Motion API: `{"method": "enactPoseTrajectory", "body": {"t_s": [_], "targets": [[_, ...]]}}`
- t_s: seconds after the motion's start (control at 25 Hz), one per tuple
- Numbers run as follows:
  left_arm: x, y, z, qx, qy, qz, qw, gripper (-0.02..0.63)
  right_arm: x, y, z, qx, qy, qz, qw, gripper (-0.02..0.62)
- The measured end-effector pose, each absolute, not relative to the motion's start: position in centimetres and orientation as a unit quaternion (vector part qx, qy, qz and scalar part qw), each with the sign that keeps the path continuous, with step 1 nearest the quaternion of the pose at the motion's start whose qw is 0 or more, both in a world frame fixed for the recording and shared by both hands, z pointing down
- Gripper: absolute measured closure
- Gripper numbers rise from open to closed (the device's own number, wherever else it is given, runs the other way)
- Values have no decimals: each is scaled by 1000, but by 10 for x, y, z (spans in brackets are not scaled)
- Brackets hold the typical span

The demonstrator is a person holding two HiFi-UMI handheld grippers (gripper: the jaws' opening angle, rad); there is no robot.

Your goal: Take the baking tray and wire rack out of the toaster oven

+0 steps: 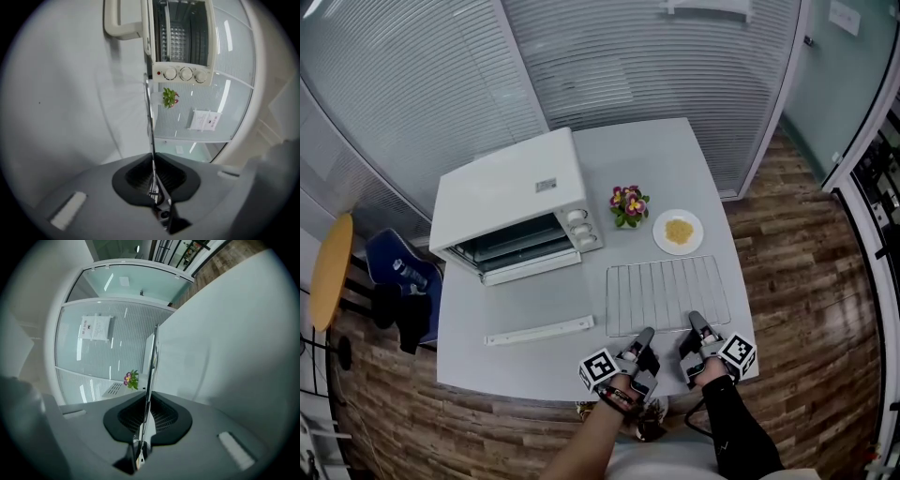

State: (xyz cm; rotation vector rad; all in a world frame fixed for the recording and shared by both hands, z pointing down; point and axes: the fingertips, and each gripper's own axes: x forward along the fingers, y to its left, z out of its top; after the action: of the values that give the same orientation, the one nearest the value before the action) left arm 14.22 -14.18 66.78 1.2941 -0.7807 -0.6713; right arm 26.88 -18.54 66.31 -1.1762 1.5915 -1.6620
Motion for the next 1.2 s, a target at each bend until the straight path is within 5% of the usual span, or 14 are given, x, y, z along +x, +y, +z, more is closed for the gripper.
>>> {"method": "enactPoseTrajectory", "body": {"t_s": [0.32,1.2], "targets": [[133,-153,661,555,-374,-342,660,534,243,-172,652,-408,631,-616,235,520],[162,-115,667,582,-373,-249,678,529,230,-144,675,-434,590,-648,209,565]]}}
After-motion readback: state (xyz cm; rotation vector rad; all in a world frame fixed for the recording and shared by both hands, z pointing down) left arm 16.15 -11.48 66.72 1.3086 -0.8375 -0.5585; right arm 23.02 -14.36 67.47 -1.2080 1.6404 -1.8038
